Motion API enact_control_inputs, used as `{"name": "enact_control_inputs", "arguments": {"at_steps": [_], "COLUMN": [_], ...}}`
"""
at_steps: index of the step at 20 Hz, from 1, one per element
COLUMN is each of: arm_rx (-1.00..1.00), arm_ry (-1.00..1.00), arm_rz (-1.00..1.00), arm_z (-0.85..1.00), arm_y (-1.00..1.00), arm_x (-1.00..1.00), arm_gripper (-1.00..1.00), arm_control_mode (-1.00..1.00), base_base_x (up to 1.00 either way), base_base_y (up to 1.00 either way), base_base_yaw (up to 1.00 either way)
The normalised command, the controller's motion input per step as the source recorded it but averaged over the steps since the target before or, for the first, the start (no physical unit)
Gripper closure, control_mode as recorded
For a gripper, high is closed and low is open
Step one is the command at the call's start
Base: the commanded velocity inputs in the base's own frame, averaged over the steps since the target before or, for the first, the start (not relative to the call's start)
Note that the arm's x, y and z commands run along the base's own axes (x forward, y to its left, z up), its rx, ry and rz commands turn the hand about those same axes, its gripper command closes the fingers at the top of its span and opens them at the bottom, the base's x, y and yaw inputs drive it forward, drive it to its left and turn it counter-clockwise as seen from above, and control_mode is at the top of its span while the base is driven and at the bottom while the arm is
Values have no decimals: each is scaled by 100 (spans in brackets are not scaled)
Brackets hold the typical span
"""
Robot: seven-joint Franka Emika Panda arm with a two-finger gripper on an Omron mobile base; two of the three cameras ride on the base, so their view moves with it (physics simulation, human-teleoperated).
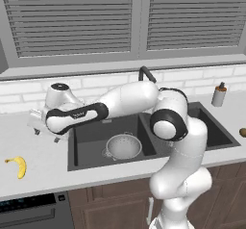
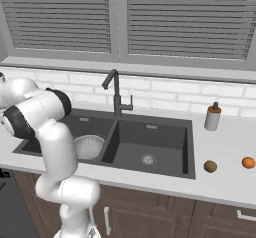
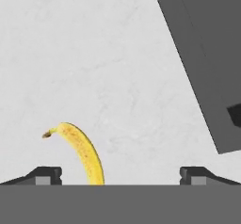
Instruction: Put the colander in the sink, put the kiwi, banana, tangerine in the colander, and turn on the sink faucet and pour water over the colander.
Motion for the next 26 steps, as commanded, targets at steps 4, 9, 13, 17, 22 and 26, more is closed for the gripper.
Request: {"name": "enact_control_inputs", "arguments": {"at_steps": [4,9,13,17,22,26], "arm_rx": [-16,-12,-9,-11,-10,-3], "arm_ry": [-19,-7,0,0,0,-2], "arm_rz": [13,12,10,9,6,5], "arm_z": [-5,-15,-24,-26,-42,-36], "arm_y": [50,53,43,40,17,1], "arm_x": [-31,-9,0,0,0,0], "arm_gripper": [-100,-100,-100,-100,-100,-100], "arm_control_mode": [-100,-100,-100,-100,-100,-100], "base_base_x": [0,0,0,0,0,0], "base_base_y": [0,0,0,0,0,0], "base_base_yaw": [0,0,0,0,0,0]}}
